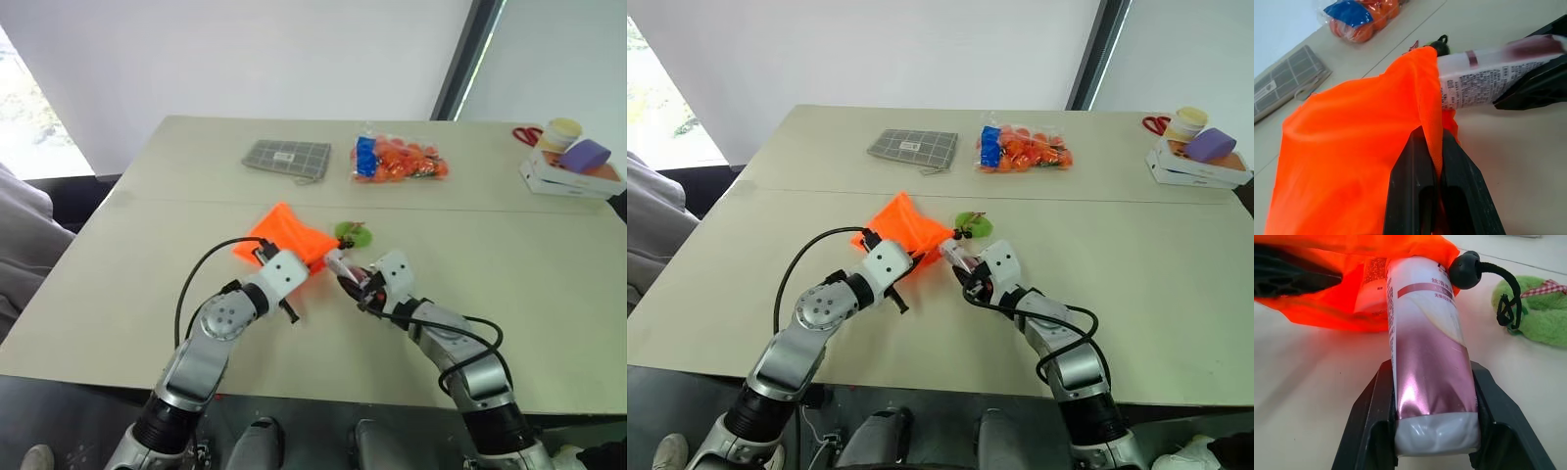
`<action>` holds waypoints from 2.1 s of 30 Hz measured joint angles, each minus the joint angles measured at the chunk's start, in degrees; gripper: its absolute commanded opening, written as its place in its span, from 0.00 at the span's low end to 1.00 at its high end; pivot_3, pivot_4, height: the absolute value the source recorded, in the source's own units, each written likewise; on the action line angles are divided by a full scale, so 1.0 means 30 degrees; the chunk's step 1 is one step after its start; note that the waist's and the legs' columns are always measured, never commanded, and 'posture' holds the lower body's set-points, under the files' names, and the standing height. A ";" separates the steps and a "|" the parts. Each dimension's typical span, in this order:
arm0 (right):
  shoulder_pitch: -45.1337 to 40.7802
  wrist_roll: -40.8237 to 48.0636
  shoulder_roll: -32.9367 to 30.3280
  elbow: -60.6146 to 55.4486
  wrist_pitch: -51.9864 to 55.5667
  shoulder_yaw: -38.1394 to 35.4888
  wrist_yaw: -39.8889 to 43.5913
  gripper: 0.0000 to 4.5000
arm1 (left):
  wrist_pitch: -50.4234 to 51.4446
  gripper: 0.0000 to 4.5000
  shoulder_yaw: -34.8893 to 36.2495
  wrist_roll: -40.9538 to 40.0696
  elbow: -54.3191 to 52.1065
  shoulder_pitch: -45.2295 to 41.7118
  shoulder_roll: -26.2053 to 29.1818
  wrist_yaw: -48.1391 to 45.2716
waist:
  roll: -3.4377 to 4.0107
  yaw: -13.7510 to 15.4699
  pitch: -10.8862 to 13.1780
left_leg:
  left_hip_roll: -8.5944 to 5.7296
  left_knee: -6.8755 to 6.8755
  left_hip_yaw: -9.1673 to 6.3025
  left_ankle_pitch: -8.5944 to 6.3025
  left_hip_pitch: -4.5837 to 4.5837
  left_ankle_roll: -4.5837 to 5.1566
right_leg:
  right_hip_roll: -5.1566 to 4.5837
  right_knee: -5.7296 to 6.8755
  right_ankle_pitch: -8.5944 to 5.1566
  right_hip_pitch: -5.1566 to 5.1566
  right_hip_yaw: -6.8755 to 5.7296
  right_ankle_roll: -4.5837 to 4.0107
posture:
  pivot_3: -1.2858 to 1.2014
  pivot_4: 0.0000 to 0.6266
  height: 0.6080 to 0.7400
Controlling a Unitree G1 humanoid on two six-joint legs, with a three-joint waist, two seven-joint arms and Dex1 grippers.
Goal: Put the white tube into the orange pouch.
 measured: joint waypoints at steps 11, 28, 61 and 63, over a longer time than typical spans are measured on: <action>-0.3918 -0.3436 0.0670 0.2111 0.0716 0.3492 -0.0580 0.25 | 0.0156 0.00 0.0049 -0.0952 -0.0690 -0.0001 0.0473 -0.0808 | 0.0003 -0.0019 0.0000 | -0.0002 -0.0002 0.0002 0.0001 0.0001 0.0001 | 0.0001 0.0004 0.0004 -0.0009 0.0002 0.0001 | 0.52 0.24 0.88; -0.3533 -0.6423 -0.1938 0.1188 -0.0788 0.5055 0.1487 0.25 | 0.0390 0.00 0.0106 -0.1939 -0.1465 0.0330 0.1268 -0.1424 | -0.0001 -0.0069 -0.0002 | 0.0004 -0.0001 -0.0001 0.0001 0.0012 0.0001 | 0.0008 0.0025 0.0003 -0.0007 0.0001 0.0004 | 0.52 0.24 0.88; -0.1175 -0.1681 -0.4018 -0.4014 0.1550 0.2147 0.6936 0.98 | 0.0696 0.00 0.1839 -0.4809 -0.2077 0.2113 0.3961 -0.3607 | -0.0005 0.0032 -0.0001 | 0.0007 0.0001 -0.0004 -0.0001 0.0008 0.0000 | -0.0004 -0.0005 -0.0026 0.0002 0.0001 -0.0062 | 0.52 0.24 0.88; -0.1018 -0.1161 -0.4185 -0.4395 0.1866 0.2032 0.7074 0.98 | 0.0490 0.00 0.1950 -0.5069 -0.2076 0.2133 0.4016 -0.3679 | -0.0005 -0.0005 0.0000 | 0.0020 0.0000 -0.0005 -0.0002 0.0015 -0.0001 | 0.0005 -0.0001 -0.0026 0.0001 0.0001 -0.0062 | 0.52 0.24 0.88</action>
